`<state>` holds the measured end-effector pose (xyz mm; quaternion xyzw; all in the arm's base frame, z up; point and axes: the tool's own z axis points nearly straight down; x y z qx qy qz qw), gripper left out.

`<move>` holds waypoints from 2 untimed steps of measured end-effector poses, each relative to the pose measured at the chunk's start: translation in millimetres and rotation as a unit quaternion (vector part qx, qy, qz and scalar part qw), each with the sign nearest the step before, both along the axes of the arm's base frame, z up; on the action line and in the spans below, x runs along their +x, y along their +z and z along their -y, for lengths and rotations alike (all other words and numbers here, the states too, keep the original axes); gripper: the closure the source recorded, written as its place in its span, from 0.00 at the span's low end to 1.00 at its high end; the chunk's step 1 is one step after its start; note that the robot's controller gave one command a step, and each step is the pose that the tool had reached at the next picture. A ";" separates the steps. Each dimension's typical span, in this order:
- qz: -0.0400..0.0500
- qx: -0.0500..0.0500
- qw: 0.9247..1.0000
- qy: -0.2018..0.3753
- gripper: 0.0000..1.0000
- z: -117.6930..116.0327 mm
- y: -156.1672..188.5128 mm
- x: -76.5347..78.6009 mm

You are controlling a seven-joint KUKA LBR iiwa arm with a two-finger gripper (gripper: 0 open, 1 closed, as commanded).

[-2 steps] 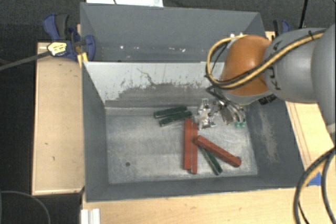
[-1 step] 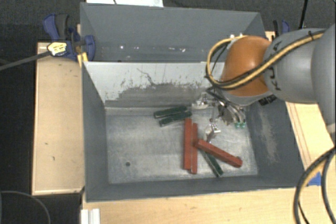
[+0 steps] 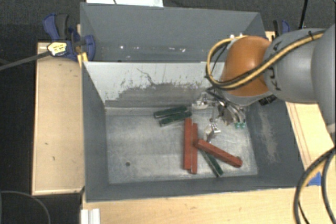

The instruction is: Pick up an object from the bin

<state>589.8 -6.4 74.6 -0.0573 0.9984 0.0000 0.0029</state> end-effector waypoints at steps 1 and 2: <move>-0.003 -0.001 0.994 0.111 0.00 -16.5 14.0 -21.3; 0.006 -0.001 0.983 0.185 1.00 -42.2 1.2 -7.7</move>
Offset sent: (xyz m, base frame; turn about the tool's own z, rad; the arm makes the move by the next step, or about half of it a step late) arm -0.0130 0.0414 -0.0046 -0.3733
